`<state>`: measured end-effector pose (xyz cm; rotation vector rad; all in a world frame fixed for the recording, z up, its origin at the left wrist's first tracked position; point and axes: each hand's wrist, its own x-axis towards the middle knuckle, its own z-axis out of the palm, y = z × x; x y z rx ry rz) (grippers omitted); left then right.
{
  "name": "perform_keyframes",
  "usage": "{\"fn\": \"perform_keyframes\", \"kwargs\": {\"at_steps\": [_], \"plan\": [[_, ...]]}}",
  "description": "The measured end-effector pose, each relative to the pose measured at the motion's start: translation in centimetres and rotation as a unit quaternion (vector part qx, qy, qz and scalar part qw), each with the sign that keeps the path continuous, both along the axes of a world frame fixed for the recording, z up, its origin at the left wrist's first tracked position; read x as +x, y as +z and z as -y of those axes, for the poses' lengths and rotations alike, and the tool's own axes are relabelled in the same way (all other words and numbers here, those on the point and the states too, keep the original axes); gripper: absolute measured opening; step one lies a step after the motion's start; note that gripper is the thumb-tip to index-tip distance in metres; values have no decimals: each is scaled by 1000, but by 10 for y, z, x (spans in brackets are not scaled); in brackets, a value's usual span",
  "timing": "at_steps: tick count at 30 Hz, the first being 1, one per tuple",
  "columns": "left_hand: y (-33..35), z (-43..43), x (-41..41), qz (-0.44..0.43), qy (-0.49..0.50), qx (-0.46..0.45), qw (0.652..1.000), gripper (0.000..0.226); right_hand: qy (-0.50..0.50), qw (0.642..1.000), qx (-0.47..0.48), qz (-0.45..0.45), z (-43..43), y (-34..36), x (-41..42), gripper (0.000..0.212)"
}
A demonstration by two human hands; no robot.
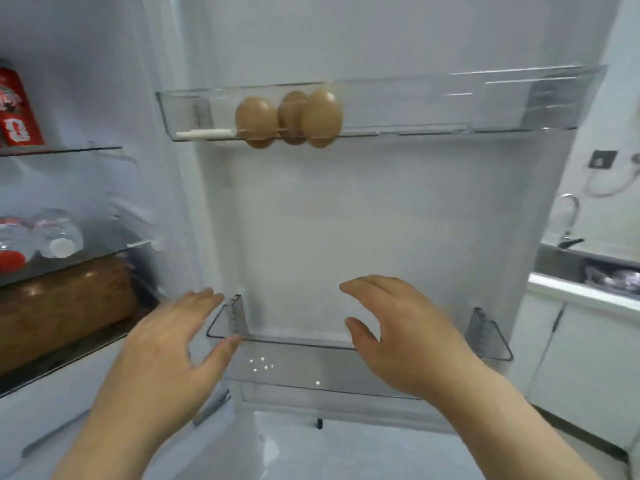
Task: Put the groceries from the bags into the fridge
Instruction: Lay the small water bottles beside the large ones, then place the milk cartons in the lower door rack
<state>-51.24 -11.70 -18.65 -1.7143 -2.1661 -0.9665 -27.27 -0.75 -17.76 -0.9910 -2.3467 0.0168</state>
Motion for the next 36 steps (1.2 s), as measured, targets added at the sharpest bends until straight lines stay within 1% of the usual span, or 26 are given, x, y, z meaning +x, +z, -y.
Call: {"fn": "perform_keyframes", "kwargs": {"at_steps": [2,4,5,7,9,13,15,17,21,24,28,31,33,36], "plan": [[1,-14,26,2,-51,-8,999,55,-57,998,0,-19,9,-8,42,40],[-3,-29,54,5,-108,-4,994,62,-96,995,-12,-37,21,-12,81,39],[-5,-34,68,13,-132,-2,991,62,-110,993,-18,-38,27,-15,99,38],[-10,-45,97,25,-185,7,982,53,-136,990,-24,-40,38,-17,135,38],[-16,-56,131,24,-242,21,970,51,-176,983,-23,-43,48,-20,171,40],[-26,-78,210,29,-318,18,947,56,-259,963,-59,-42,66,-33,245,45],[-33,-86,252,14,-358,4,934,60,-299,950,-82,-26,79,-44,286,49],[-41,-92,292,-1,-399,-13,917,61,-344,934,-95,-38,98,-53,328,50],[-53,-101,375,-11,-486,-21,874,53,-415,900,-112,-71,135,-73,402,50],[-66,-102,437,-29,-537,-41,842,59,-459,877,-117,-81,168,-83,449,48],[-73,-92,524,-43,-598,-82,796,50,-534,833,-110,-89,219,-83,501,47],[-77,-75,591,-41,-637,-92,764,56,-592,795,-101,-81,261,-83,536,47],[-81,-62,633,-47,-671,-110,732,60,-631,766,-93,-85,291,-84,554,47],[-85,-43,691,-82,-728,-122,669,52,-684,715,-92,-106,332,-87,570,47]]}}
